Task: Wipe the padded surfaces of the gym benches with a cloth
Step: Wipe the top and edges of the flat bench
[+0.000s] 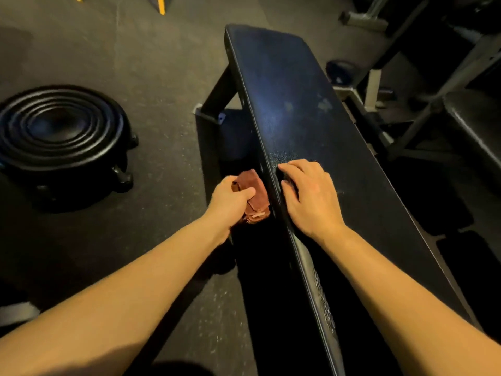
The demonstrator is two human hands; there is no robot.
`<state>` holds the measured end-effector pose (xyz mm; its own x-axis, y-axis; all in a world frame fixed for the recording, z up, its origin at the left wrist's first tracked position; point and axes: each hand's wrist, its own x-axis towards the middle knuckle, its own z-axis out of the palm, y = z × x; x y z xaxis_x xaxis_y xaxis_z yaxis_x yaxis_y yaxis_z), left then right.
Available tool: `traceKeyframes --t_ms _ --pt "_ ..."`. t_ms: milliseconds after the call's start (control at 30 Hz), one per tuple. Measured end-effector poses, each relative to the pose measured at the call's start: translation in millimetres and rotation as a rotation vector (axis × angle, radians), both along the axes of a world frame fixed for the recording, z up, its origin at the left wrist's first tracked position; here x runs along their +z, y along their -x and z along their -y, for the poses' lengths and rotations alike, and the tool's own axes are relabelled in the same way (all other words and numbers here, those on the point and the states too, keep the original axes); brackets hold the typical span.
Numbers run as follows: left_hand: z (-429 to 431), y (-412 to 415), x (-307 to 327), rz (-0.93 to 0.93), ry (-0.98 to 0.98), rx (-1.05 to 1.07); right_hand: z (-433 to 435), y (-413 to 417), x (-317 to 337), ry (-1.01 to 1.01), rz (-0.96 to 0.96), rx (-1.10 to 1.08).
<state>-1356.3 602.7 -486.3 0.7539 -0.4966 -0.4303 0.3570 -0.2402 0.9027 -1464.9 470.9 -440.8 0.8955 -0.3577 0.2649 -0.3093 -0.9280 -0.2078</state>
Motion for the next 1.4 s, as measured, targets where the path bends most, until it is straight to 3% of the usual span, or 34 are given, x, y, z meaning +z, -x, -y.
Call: traceKeyframes --t_ms 233,367,533,700,767,833,967,1067,1133,1200,1300,1400 --pt "35 -32 -32 0.283 0.204 0.086 3 -3 -20 0.101 0.124 -0.018" --pt "22 8 -39 0.237 0.255 0.093 2 -4 -20 0.100 0.107 -0.034" --pt "-39 102 -31 0.094 0.231 -0.159 -4 -4 -17 0.076 0.080 -0.070" --pt "19 30 -10 -0.018 0.302 0.197 -3 -4 -17 0.062 0.116 -0.080" --pt "29 12 -13 0.037 0.255 0.223 -3 -6 -17 0.053 0.112 -0.076" --pt "10 45 -21 0.005 0.316 0.177 -1 -7 -17 0.054 0.120 -0.080" --pt "-60 138 -17 0.058 0.311 -0.215 0 -6 -18 0.057 0.111 -0.084" --pt "-31 108 -14 0.004 0.304 -0.005 0 -6 -19 0.045 0.132 -0.093" --pt "-13 77 -13 0.073 0.301 0.066 -1 -6 -18 0.046 0.128 -0.093" --pt "-16 84 -21 0.086 0.346 0.022 -1 -6 -17 0.053 0.120 -0.094" --pt "-52 128 -22 0.144 0.300 -0.204 -2 -7 -16 0.063 0.100 -0.099" --pt "-37 113 -27 0.120 0.303 -0.127 -3 -5 -17 0.069 0.106 -0.103"
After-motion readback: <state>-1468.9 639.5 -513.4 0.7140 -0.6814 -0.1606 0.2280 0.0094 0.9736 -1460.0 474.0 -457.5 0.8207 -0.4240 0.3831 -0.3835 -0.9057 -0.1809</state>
